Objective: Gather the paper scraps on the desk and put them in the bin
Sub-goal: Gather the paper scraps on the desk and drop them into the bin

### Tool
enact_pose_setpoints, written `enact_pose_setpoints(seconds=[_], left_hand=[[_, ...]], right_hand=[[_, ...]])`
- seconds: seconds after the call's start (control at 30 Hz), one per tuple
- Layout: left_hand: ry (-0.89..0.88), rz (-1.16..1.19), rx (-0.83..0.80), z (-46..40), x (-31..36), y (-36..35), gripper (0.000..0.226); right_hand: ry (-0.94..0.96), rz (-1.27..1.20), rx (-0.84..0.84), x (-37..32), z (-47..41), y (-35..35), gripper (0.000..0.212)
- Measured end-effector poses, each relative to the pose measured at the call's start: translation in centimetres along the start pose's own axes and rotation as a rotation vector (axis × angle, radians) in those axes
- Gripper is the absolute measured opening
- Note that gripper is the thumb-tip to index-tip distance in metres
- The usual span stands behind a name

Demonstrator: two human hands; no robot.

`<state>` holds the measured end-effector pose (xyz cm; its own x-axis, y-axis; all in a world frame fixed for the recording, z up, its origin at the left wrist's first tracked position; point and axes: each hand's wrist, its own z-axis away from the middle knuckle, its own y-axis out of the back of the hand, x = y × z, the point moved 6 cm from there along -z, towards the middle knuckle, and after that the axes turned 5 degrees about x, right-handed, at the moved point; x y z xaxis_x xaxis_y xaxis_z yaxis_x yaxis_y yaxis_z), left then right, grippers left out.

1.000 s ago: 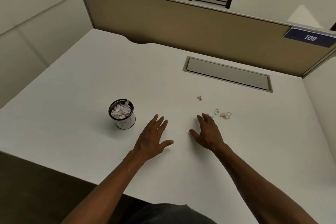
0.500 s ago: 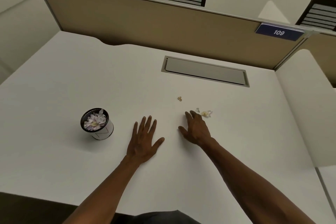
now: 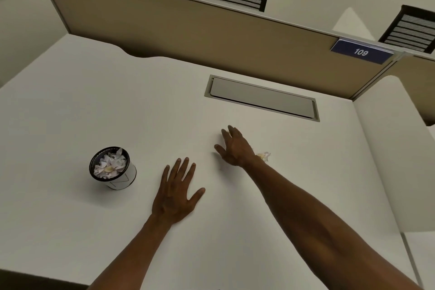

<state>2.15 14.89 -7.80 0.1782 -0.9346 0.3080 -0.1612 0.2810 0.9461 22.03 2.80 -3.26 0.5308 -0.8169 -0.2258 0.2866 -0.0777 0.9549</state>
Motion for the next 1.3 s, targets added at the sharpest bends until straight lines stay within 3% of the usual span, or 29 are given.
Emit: enact_pose_setpoints(seconds=[0.1,0.37,0.53,0.63,0.8,1.0,1.17,1.3], left_hand=[[0.003,0.014,0.007,0.0,0.0,0.1,0.078],[0.009,0.011,0.023,-0.1,0.0,0.1,0.079],[0.015,0.026,0.019,-0.1,0.1,0.0,0.078],[0.017,0.022,0.015,-0.1,0.2,0.1,0.078],[0.016,0.011,0.027,0.1,0.2,0.2,0.078],[0.005,0.014,0.037,0.0,0.1,0.0,0.079],[0.016,0.011,0.03,0.1,0.1,0.0,0.079],[0.016,0.015,0.025,0.1,0.1,0.0,0.079]], right_hand=[[0.009,-0.016,-0.024,0.7,0.5,-1.2,0.073],[0.112,-0.271,0.136,-0.2,9.2,-2.5,0.053],[-0.093,-0.314,0.344,4.2,7.8,0.0,0.046],[-0.171,-0.23,0.259,6.0,6.4,-0.2,0.051],[-0.008,-0.175,0.228,3.4,8.2,-2.3,0.042],[0.044,-0.284,0.216,0.8,12.7,-3.6,0.049],[-0.222,-0.328,0.453,6.0,10.7,0.2,0.049],[-0.409,-0.294,0.261,11.3,8.4,0.3,0.063]])
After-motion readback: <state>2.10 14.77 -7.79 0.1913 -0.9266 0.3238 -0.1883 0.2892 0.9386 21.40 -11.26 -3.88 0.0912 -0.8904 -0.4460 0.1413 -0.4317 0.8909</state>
